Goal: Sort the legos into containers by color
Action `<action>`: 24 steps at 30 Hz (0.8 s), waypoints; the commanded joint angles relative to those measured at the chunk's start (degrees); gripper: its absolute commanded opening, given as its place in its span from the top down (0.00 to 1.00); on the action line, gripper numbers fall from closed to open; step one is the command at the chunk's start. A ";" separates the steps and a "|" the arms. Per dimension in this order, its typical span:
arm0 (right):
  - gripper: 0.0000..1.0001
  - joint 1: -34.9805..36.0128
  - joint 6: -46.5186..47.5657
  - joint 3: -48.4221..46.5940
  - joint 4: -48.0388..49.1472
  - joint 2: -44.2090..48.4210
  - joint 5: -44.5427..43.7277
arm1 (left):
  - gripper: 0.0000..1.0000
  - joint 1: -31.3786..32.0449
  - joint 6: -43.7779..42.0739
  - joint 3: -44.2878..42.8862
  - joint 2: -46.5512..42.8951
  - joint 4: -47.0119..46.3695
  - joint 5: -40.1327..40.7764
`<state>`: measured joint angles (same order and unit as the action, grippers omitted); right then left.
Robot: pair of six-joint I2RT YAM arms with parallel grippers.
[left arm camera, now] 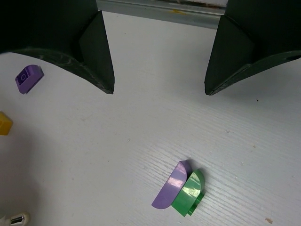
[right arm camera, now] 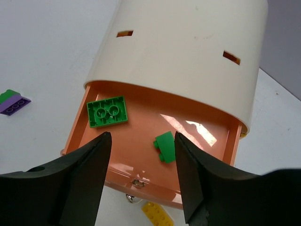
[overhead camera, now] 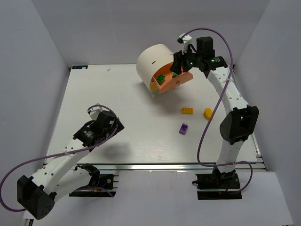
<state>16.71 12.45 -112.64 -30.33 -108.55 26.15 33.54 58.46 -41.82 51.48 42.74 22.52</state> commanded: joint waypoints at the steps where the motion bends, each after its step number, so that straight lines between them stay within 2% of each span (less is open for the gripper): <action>1: 0.40 -0.62 -0.23 -3.37 0.18 1.15 1.62 | 0.14 -0.05 -1.06 -0.45 -0.24 -1.34 -0.46; 4: 0.51 -1.42 -1.37 -2.15 2.81 4.13 3.11 | 0.20 -0.05 -1.68 0.07 -0.16 -1.61 -0.38; 5: 0.55 -1.76 -1.90 0.90 4.21 6.75 4.16 | 0.23 -0.05 -2.03 0.16 -0.07 -1.78 -0.29; 6: 0.67 -2.55 -2.86 2.84 8.05 8.34 5.04 | 0.30 -0.05 -2.47 0.25 0.11 -2.05 -0.11; 8: 0.80 -3.43 -3.57 10.63 11.85 13.44 8.02 | 0.38 -0.05 -3.52 0.25 0.90 -2.22 0.41; 9: 0.93 -4.13 -3.48 13.47 15.96 15.11 9.43 | 0.48 -0.05 -4.05 0.16 1.16 -2.40 0.68; 10: 1.00 -4.66 -3.13 16.54 17.91 16.95 13.10 | 0.54 -0.05 -4.57 -0.36 2.38 -2.40 0.94; 12: 1.00 -5.28 1.40 24.44 21.17 22.23 18.64 | 0.63 -0.05 -6.24 -1.06 3.79 -2.40 1.82; 13: 1.00 -5.63 5.18 26.31 20.23 23.55 25.89 | 0.70 -0.05 -7.03 -1.50 4.76 -2.49 2.08; 14: 1.00 -5.64 9.31 27.81 18.39 26.35 29.45 | 0.73 -0.05 -8.43 -2.46 6.59 -2.57 2.17; 15: 0.95 -5.46 13.44 29.65 16.02 27.42 32.62 | 0.75 -0.05 -9.14 -2.91 7.39 -3.10 2.00; 16: 0.87 -5.02 19.83 30.28 10.69 28.39 38.04 | 0.76 -0.05 -9.76 -3.35 8.53 -3.36 1.82; 17: 0.78 -4.85 22.42 30.72 8.03 29.53 40.01 | 0.76 -0.75 -10.72 -4.40 10.55 -3.63 1.65; 18: 0.65 -4.67 23.92 31.07 6.18 30.06 41.07 | 0.76 -0.76 -11.17 -4.84 11.52 -4.15 0.95; 21: 0.55 -2.92 32.35 32.13 -4.88 30.94 41.35 | 0.64 -3.04 -12.84 -7.03 15.38 -4.94 -0.89; 22: 0.54 -2.56 37.42 32.31 -10.23 31.21 39.87 | 0.58 -3.65 -13.28 -7.74 16.27 -5.04 -1.60; 23: 0.53 -1.86 39.39 32.74 -12.19 31.38 39.07 | 0.47 -4.87 -14.41 -8.27 17.15 -5.21 -2.21; 24: 0.50 -1.33 40.80 33.10 -13.69 31.82 38.37 | 0.44 -5.41 -15.12 -9.49 18.72 -5.47 -3.00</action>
<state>14.33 41.19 -80.79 -32.36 -77.58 62.19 30.00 46.48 -47.66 68.55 39.33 21.54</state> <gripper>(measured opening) 0.491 0.541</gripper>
